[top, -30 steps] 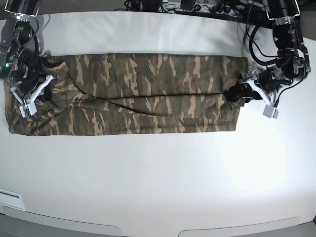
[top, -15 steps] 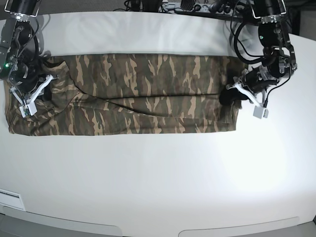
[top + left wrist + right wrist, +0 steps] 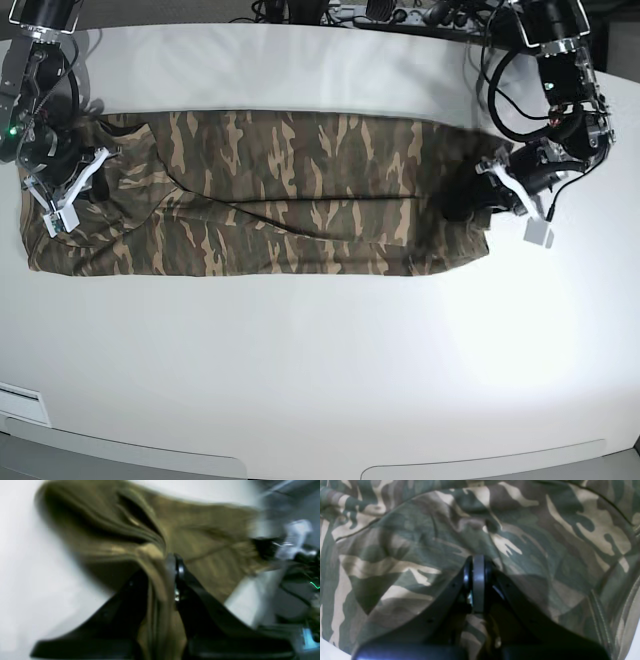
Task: Fold the T-shirt properly
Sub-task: 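Fold the grasped end over toward the right gripper with the left gripper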
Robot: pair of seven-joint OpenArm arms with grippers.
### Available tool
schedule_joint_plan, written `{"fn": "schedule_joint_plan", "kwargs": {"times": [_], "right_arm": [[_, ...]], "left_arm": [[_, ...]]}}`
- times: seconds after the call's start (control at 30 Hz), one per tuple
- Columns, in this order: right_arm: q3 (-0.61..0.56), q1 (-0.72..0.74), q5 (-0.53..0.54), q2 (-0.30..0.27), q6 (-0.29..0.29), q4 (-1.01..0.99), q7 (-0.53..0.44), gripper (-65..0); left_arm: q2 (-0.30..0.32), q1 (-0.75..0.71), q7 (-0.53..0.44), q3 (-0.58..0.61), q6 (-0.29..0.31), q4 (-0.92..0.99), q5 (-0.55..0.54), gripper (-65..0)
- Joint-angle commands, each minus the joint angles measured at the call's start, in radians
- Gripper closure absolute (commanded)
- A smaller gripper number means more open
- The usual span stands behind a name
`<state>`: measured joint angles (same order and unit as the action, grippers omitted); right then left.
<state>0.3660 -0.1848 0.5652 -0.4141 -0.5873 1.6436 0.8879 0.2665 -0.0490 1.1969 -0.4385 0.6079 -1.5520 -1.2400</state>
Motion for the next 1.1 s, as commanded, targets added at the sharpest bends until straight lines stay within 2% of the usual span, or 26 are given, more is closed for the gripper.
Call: {"fn": "schedule_joint_plan", "kwargs": {"times": [0.0, 0.17, 0.37, 0.63, 0.73, 0.93, 1.07], "right_arm": [[0.007, 0.01, 0.004, -0.018, 0.0, 0.019, -0.011, 0.0], [0.007, -0.023, 0.004, -0.018, 0.0, 0.019, -0.013, 0.0], [0.007, -0.062, 0.006, -0.013, 0.001, 0.018, -0.034, 0.0], [0.007, -0.092, 0.004, -0.013, 0.0, 0.018, -0.038, 0.0], [0.007, -0.093, 0.004, -0.013, 0.0, 0.018, -0.034, 0.0], [0.007, -0.093, 0.004, -0.013, 0.0, 0.018, -0.031, 0.0], [0.007, -0.093, 0.004, -0.013, 0.0, 0.018, -0.031, 0.0]], "left_arm": [[0.013, 0.011, 0.009, -0.005, 0.033, -0.017, -0.063, 0.0], [0.013, 0.017, 0.094, -0.005, 0.09, -0.017, -0.244, 0.0], [-0.023, 0.053, 0.117, 0.012, 0.09, -0.019, -0.244, 0.0], [-0.137, 0.059, 0.112, 0.143, 0.09, -0.019, -0.244, 0.0], [-0.175, 0.059, 0.081, 0.198, 0.09, -0.019, -0.243, 0.0], [-0.248, 0.061, -0.111, 0.297, 0.09, -0.017, 0.03, 0.0], [-0.273, 0.061, -0.202, 0.365, 0.09, -0.017, 0.148, 0.0]]}}
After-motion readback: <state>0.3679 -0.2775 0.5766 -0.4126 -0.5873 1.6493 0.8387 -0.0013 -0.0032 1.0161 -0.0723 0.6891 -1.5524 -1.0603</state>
